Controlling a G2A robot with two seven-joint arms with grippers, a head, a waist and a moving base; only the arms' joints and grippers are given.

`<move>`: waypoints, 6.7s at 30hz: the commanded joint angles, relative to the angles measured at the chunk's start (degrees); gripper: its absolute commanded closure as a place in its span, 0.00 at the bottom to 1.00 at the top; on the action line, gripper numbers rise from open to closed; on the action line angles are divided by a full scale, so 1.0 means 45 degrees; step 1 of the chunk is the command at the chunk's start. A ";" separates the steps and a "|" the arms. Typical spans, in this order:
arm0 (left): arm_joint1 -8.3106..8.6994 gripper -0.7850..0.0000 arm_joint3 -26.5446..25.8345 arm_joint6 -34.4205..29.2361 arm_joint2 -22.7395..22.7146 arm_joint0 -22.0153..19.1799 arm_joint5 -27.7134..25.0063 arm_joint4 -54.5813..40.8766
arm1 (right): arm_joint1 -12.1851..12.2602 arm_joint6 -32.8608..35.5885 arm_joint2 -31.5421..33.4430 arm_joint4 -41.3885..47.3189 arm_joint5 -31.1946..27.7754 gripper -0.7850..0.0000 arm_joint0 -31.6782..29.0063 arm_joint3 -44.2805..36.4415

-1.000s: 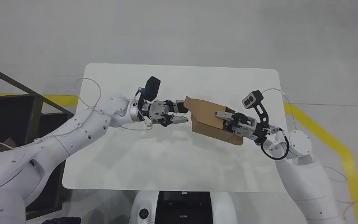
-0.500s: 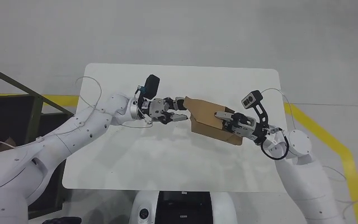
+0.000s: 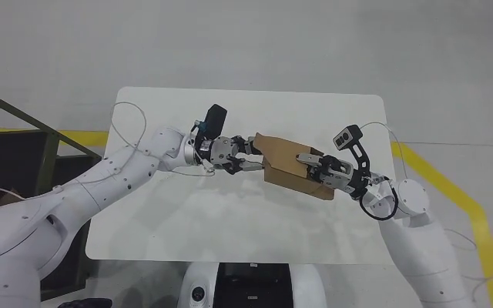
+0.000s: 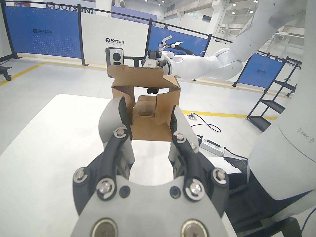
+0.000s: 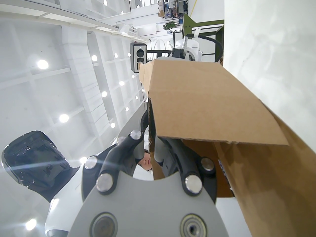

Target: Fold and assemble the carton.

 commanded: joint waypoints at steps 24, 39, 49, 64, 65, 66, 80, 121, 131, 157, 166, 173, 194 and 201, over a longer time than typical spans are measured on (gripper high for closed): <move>-0.0520 0.79 0.0159 -0.0101 0.0285 -0.0186 0.0000 -0.0032 | -0.0044 -0.0040 -0.0162 0.0053 -0.0047 1.00 0.0055 0.0084; 0.0380 0.72 0.0497 0.1469 -0.0637 0.0132 0.0000 0.0516 | 0.0007 -0.0022 0.0166 -0.0084 -0.0089 1.00 -0.0103 0.0303; 0.0533 0.70 0.0132 0.1208 -0.1795 0.0630 0.0000 0.0325 | -0.0007 0.0071 -0.0105 -0.0248 0.0090 1.00 -0.0201 0.0065; -0.0084 0.27 0.0248 -0.1057 -0.0986 -0.0224 0.0000 -0.0822 | -0.0050 0.0024 -0.0413 -0.0390 0.0129 1.00 0.0028 0.0148; -0.0107 0.26 0.0257 -0.1182 -0.0874 -0.0278 0.0000 -0.1027 | -0.0050 0.0053 -0.0406 -0.0369 0.0119 1.00 0.0043 0.0145; -0.0123 0.26 0.0291 -0.1324 -0.0772 -0.0335 0.0000 -0.1148 | -0.0049 0.0069 -0.0396 -0.0356 0.0112 1.00 0.0055 0.0156; -0.0136 0.13 0.0637 -0.1380 -0.0279 -0.0465 0.0000 -0.2084 | -0.0058 0.0196 -0.0343 -0.0048 -0.0050 1.00 0.0007 0.0112; -0.0509 0.12 0.1272 -0.2721 0.0285 -0.0660 0.0000 -0.4333 | -0.0085 0.0580 -0.0408 0.0236 -0.0343 1.00 0.0035 -0.0177; -0.0584 0.13 0.1189 -0.2565 0.0278 -0.0447 0.0000 -0.4627 | -0.0143 0.0449 -0.0528 0.0548 -0.0508 1.00 0.0112 -0.0068; -0.0104 0.11 0.1471 -0.1990 -0.0315 -0.0258 0.0000 -0.3934 | -0.0155 0.0408 -0.0404 0.0314 -0.0481 1.00 0.0094 0.0012; 0.0214 0.10 0.1200 -0.2403 -0.0317 0.0126 0.0000 -0.4205 | -0.0152 0.0453 -0.0394 0.0261 -0.0468 1.00 0.0048 -0.0101; 0.0162 0.09 0.0974 -0.2773 -0.0330 0.0138 0.0000 -0.4448 | -0.0177 0.0473 -0.0524 0.0262 -0.0450 1.00 0.0146 -0.0132; 0.0110 0.07 0.1262 -0.2115 -0.0822 0.0347 0.0000 -0.4078 | -0.0220 0.0540 -0.0683 0.0313 -0.0385 1.00 0.0367 -0.0101; -0.0168 0.07 0.1179 -0.2419 -0.0673 0.0276 0.0000 -0.4309 | -0.0252 0.0550 -0.0814 0.0326 -0.0381 1.00 0.0525 -0.0076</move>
